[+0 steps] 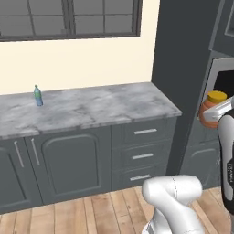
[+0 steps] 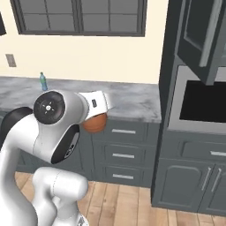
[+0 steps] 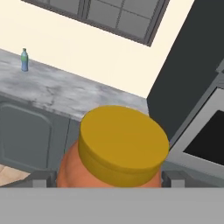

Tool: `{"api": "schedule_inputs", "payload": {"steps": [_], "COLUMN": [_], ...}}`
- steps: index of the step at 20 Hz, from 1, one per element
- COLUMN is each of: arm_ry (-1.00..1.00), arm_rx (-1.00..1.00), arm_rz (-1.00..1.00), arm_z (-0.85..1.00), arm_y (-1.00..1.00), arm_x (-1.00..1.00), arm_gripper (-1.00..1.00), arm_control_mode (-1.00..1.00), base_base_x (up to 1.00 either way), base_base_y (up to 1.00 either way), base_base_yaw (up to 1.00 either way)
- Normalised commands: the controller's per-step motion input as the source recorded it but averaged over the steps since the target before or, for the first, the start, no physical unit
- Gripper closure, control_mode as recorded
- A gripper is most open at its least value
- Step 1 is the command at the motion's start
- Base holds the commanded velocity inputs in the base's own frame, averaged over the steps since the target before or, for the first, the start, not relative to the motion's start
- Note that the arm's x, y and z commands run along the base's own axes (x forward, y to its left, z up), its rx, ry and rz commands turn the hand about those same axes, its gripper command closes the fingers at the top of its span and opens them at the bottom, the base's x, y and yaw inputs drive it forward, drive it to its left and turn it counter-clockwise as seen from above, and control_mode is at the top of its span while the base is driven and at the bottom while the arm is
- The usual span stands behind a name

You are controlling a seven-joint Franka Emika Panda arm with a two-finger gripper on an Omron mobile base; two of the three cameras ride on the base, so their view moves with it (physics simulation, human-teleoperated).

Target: Pick the bar and honey bottle from the counter and place them in the cabinets closest to them.

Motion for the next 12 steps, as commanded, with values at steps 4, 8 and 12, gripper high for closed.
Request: {"api": "schedule_inputs", "payload": {"steps": [4,8,12], "arm_ry": [0.00,0.00,0.00], "arm_rx": [0.00,0.00,0.00], "arm_rz": [0.00,0.00,0.00], "arm_z": [0.00,0.00,0.00], "arm_y": [0.00,0.00,0.00], "arm_x": [0.00,0.00,0.00], "arm_gripper": [1.00,1.00,1.00], "arm_control_mode": [1.00,1.00,1.00], "base_base_x": [-0.14,-0.15,-0.13], "base_base_y": [-0.65,-0.66,-0.65], "base_base_yaw": [0.00,0.00,0.00]}}
